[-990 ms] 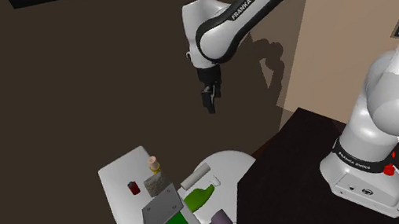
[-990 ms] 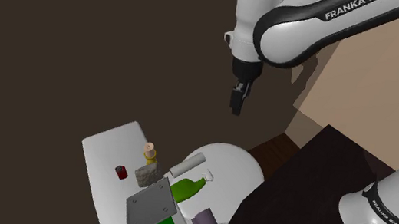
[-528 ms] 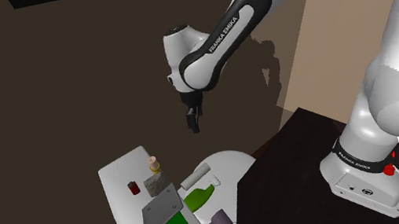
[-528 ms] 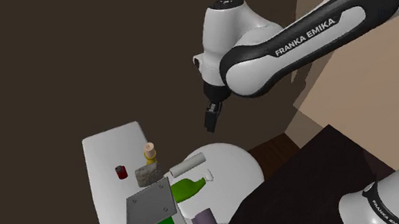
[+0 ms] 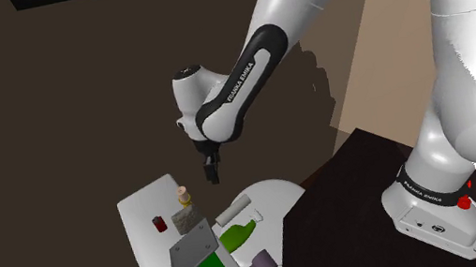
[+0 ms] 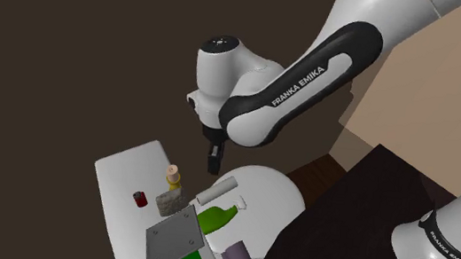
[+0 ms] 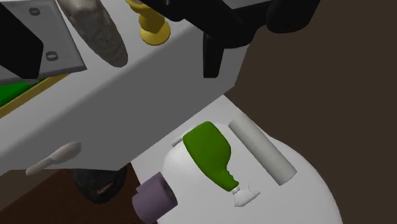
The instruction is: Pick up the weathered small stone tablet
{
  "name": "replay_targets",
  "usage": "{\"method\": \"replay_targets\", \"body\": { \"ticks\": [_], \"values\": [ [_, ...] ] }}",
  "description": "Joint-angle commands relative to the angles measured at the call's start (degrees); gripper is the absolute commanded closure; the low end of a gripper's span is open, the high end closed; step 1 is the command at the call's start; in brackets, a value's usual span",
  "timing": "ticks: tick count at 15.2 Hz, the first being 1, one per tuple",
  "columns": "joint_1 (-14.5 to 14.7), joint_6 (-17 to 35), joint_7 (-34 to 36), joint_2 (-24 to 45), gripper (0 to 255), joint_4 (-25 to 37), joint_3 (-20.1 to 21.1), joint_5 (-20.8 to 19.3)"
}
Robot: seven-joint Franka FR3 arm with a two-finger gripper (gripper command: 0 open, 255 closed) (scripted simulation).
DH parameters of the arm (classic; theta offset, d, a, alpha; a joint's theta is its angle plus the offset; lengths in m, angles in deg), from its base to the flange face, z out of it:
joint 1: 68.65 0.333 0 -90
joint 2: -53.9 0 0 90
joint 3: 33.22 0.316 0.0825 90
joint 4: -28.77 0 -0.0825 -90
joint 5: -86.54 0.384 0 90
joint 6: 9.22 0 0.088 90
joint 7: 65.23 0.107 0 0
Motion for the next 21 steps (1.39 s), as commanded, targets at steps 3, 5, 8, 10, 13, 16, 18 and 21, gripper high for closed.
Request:
{"method": "replay_targets", "body": {
  "ticks": [3, 5, 8, 10, 13, 16, 18, 21],
  "values": [
    [2.6, 2.6, -0.5, 7.4, 0, 5.6, 0.6, -2.4],
    [4.0, 3.4, -0.9, 10.9, 0, 8.6, 0.8, -3.6],
    [6.2, 4.3, -1.5, 16.1, 0, 13.4, 1.1, -5.2],
    [6.9, 4.9, -1.6, 18.0, 0, 14.9, 1.0, -5.7],
    [7.3, 6.2, -1.4, 20.0, 0, 15.6, 0.5, -6.1],
    [7.6, 7.5, -1.2, 22.0, 0, 16.4, 0.0, -6.5],
    [7.7, 7.7, -1.2, 22.4, 0, 16.5, -0.1, -6.5],
    [7.7, 7.8, -1.1, 22.5, 255, 16.6, -0.1, -6.6]
  ]
}}
